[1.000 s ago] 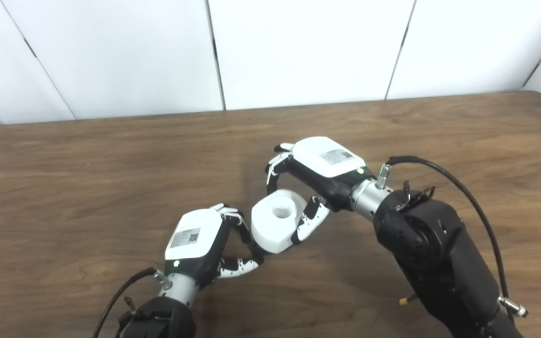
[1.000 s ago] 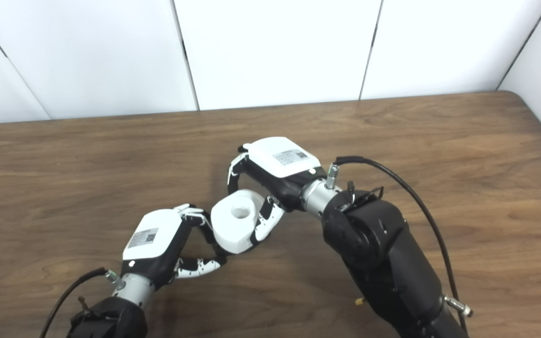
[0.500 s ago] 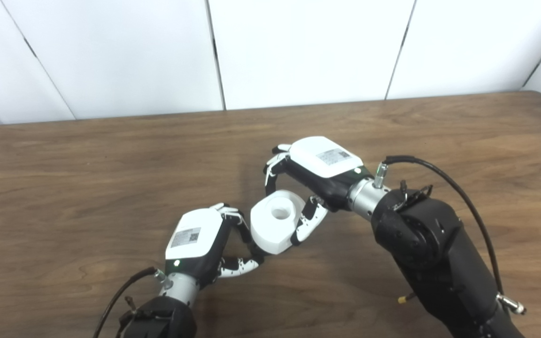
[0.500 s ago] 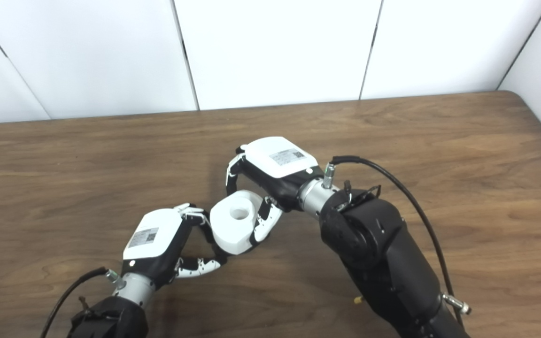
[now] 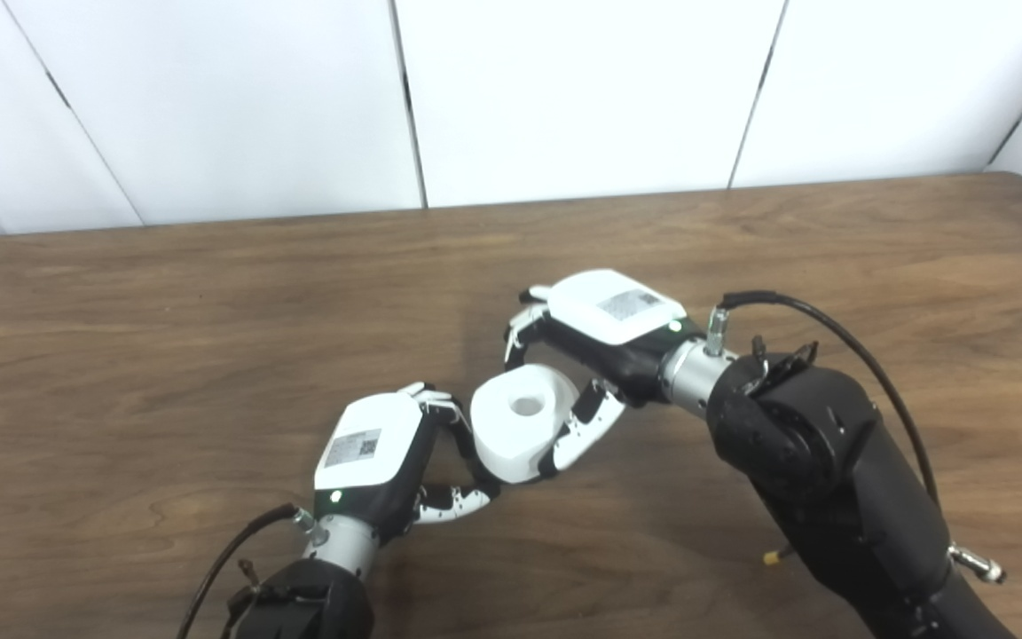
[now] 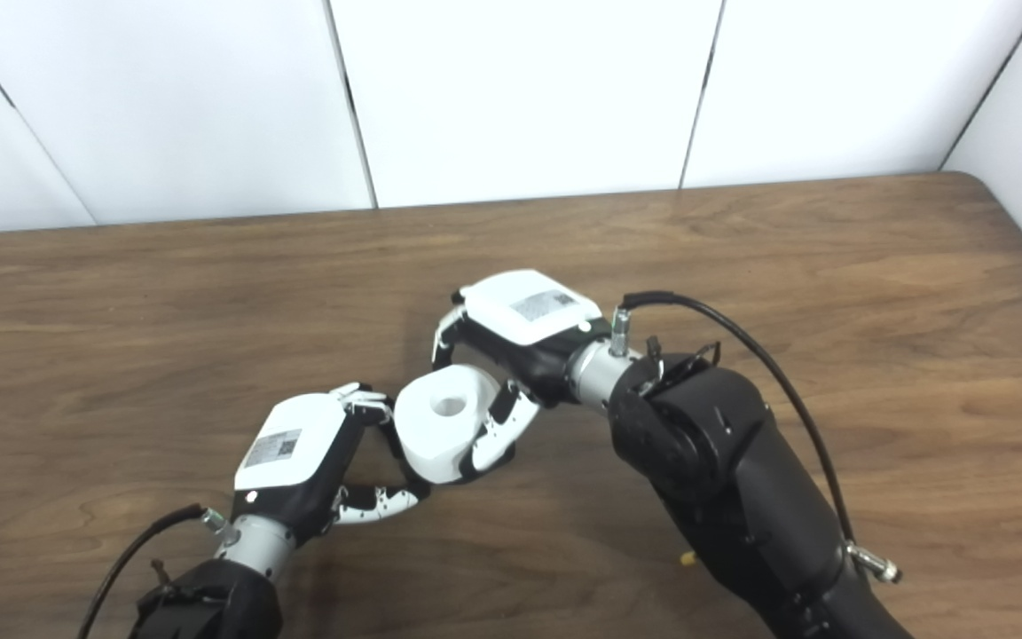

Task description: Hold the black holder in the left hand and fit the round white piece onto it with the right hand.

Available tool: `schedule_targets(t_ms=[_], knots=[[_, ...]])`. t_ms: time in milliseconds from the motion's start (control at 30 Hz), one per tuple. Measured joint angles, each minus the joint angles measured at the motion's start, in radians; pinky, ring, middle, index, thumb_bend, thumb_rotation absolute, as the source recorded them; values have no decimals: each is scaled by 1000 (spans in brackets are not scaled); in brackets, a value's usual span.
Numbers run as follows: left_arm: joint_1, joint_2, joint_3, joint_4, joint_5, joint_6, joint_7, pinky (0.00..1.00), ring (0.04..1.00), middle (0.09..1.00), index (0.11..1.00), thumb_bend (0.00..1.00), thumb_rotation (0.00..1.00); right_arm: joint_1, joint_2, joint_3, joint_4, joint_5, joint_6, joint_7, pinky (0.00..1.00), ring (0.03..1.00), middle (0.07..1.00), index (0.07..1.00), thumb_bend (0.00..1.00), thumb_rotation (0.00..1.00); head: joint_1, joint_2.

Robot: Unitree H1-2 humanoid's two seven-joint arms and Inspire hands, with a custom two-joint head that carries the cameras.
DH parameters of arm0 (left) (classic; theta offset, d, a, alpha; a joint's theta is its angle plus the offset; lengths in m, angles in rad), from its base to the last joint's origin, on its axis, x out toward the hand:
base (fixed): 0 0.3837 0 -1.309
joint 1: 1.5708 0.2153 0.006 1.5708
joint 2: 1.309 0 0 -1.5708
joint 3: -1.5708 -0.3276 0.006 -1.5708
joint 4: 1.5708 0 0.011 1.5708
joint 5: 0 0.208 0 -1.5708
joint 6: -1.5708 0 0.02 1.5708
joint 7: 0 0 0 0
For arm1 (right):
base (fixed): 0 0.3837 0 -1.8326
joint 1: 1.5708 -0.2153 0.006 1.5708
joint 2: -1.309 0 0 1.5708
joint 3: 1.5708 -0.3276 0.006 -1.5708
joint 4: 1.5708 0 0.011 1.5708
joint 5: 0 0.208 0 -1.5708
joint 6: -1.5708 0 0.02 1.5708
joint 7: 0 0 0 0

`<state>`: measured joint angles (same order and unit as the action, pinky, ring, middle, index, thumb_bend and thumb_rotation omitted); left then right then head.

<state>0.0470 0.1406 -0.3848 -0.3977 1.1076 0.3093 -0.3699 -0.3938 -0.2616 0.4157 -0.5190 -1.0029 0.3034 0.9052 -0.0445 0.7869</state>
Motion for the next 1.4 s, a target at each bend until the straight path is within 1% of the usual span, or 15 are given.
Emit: schedule_targets(t_ms=[667, 800, 933, 1100, 1300, 1400], knots=[[-1, 0, -1, 1, 1, 0, 0, 829, 888, 784, 486, 519, 46, 4, 3, -6, 0, -3, 0, 3, 936, 959, 833, 674, 1000, 356, 0, -2], [-2, 0, -1, 1, 1, 0, 0, 821, 886, 784, 486, 519, 46, 6, 9, -18, 0, -3, 0, -2, 929, 957, 841, 710, 1000, 346, 2, -3], [-3, 0, 2, 2, -4, -1, 0, 819, 883, 782, 486, 520, 46, 6, 17, -32, 0, 5, 0, -8, 939, 961, 852, 744, 1000, 368, 8, -15], [-3, 4, 2, 3, -6, -2, 1, 818, 877, 778, 489, 520, 50, 6, 18, -51, -1, 8, 0, -15, 933, 962, 857, 747, 1000, 418, 14, -20], [-9, 16, 1, 2, -6, -4, 0, 806, 862, 774, 493, 522, 56, 6, 18, -67, -7, 5, 2, -16, 944, 971, 863, 751, 1000, 402, 18, -25], [-14, 22, 1, 2, -7, -4, -3, 790, 855, 773, 495, 522, 60, 6, 16, -75, -11, 0, 3, -15, 947, 970, 864, 750, 1000, 413, 20, -28]])
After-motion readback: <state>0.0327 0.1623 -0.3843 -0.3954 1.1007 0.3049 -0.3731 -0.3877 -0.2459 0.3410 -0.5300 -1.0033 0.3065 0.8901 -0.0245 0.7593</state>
